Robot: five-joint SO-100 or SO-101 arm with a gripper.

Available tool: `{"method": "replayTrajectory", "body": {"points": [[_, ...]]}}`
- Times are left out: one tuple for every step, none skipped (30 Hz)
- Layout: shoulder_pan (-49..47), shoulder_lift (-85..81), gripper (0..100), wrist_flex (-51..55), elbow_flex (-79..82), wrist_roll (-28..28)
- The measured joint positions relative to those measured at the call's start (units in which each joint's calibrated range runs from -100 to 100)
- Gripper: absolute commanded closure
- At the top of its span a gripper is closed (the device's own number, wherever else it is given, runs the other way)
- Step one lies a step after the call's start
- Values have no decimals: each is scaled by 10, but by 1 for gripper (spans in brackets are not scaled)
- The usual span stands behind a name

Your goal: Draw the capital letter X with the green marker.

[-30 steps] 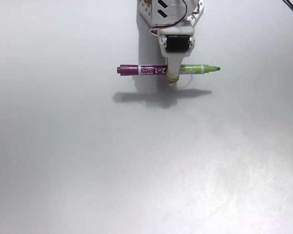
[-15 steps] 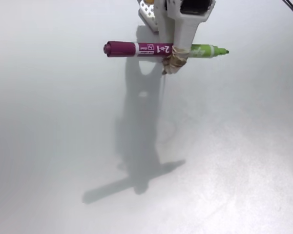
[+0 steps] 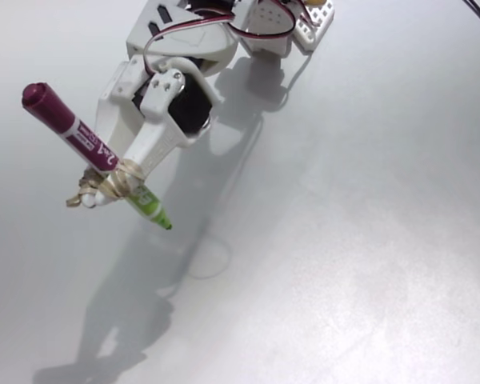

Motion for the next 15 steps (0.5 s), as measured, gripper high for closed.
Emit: {"method": "replayTrajectory", "body": {"points": [[13, 21, 99, -58, 23, 9], [27, 42, 99, -112, 42, 21], [33, 64, 99, -166, 60, 34], [37, 86, 99, -219, 76, 49], [37, 110, 99, -273, 83, 69], [38, 134, 99, -323, 85, 85], [43, 153, 99, -365, 85, 100], [52, 172, 99, -400, 85, 113], [64, 191, 99, -428, 85, 125], [69, 211, 99, -454, 85, 131], [72, 235, 99, -477, 85, 138], [73, 259, 99, -499, 85, 144], [73, 285, 99, -522, 83, 149], [78, 315, 99, -547, 76, 152], [83, 342, 99, -565, 72, 154]]}}
